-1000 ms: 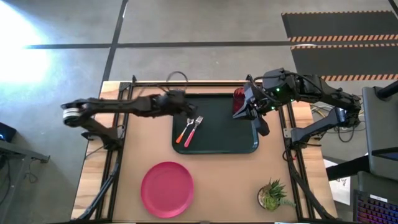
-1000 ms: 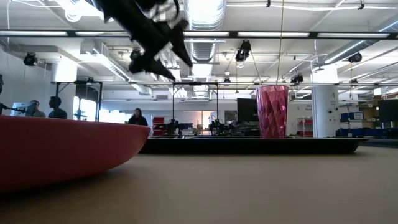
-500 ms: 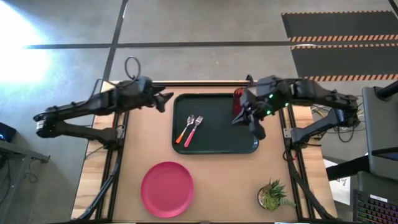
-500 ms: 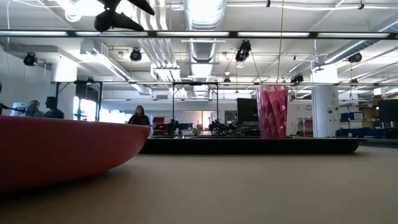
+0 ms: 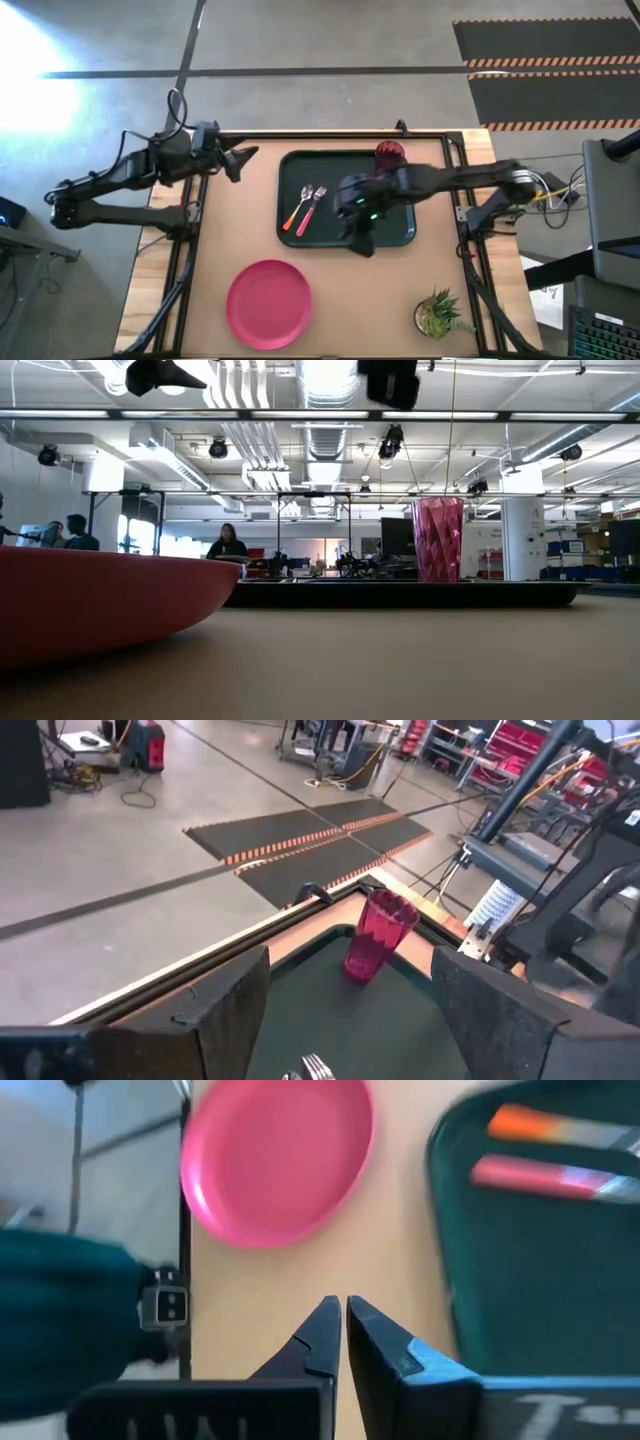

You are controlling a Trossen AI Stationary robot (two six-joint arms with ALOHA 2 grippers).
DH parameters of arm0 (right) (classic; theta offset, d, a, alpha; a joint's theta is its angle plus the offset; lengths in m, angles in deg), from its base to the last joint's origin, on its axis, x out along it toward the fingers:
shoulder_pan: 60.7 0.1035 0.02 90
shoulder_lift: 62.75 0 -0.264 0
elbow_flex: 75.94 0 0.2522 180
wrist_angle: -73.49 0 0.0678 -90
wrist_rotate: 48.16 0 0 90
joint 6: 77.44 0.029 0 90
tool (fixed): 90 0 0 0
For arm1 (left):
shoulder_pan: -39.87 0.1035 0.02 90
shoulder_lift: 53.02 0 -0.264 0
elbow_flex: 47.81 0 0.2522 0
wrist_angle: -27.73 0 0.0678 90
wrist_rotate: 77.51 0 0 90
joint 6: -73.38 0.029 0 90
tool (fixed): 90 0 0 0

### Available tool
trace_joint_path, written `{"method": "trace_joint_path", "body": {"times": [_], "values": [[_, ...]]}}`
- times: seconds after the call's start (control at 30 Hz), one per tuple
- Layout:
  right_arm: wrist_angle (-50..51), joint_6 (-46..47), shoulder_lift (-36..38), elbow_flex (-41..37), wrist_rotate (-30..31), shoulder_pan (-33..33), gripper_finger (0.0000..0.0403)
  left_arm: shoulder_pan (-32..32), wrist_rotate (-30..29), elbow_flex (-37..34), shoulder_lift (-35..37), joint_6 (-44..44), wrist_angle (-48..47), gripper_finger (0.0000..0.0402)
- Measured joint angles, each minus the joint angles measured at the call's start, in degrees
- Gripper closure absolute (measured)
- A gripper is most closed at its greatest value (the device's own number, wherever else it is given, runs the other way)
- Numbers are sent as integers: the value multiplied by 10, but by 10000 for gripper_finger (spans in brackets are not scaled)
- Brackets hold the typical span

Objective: Pick and place plate/cup/fork/spoon on tray
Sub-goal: Put the pink plate on the black serving tray to the left of the pink fork

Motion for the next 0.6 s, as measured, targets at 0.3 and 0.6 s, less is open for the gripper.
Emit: {"method": "trace_joint_path", "body": {"times": [0.3,0.6], "values": [[-50,12,-178,18,-156,15,319,0,2,0,25,14,-38,140],[-78,0,-294,118,-225,26,268,0,3,0,50,14,-87,140]]}}
